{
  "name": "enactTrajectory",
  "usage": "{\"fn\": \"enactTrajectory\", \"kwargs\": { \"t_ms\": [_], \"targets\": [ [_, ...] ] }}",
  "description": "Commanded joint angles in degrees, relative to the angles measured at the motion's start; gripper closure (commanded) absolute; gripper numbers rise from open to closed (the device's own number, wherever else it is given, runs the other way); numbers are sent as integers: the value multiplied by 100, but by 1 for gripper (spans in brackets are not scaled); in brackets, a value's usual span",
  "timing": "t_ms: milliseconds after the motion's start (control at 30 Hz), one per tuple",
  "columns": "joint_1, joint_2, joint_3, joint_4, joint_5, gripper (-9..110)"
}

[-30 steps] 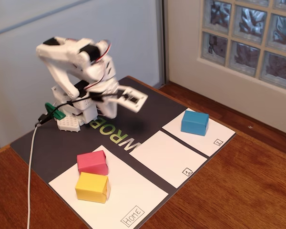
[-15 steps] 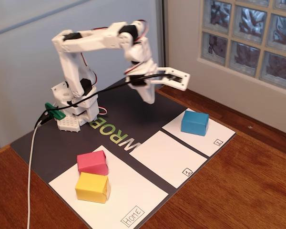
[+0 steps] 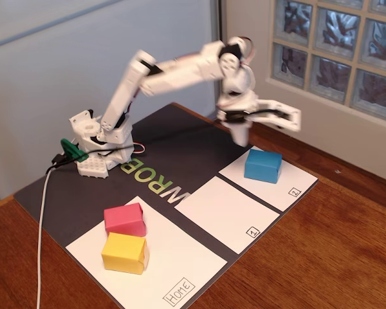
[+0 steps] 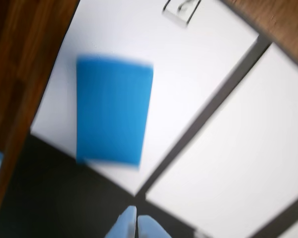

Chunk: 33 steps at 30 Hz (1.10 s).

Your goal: Move box blue to home

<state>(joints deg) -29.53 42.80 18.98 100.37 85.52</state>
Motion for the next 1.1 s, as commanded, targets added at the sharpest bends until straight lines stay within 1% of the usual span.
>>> {"fn": "enactTrajectory", "kwargs": {
  "t_ms": [0,133,167,233,267,333,400,533,700,1067],
  "targets": [
    [-220,-79,-703,132,-26,102],
    [-466,-53,-563,-26,185,100],
    [-536,-35,-554,-44,193,96],
    [-633,255,-105,-308,193,78],
    [-668,343,26,-387,202,72],
    [-721,378,70,-387,185,66],
    [-729,378,105,-404,158,62],
    [-729,387,316,-431,202,61],
    [-782,272,413,-519,457,63],
    [-976,-264,431,-1266,879,64]
  ]
}}
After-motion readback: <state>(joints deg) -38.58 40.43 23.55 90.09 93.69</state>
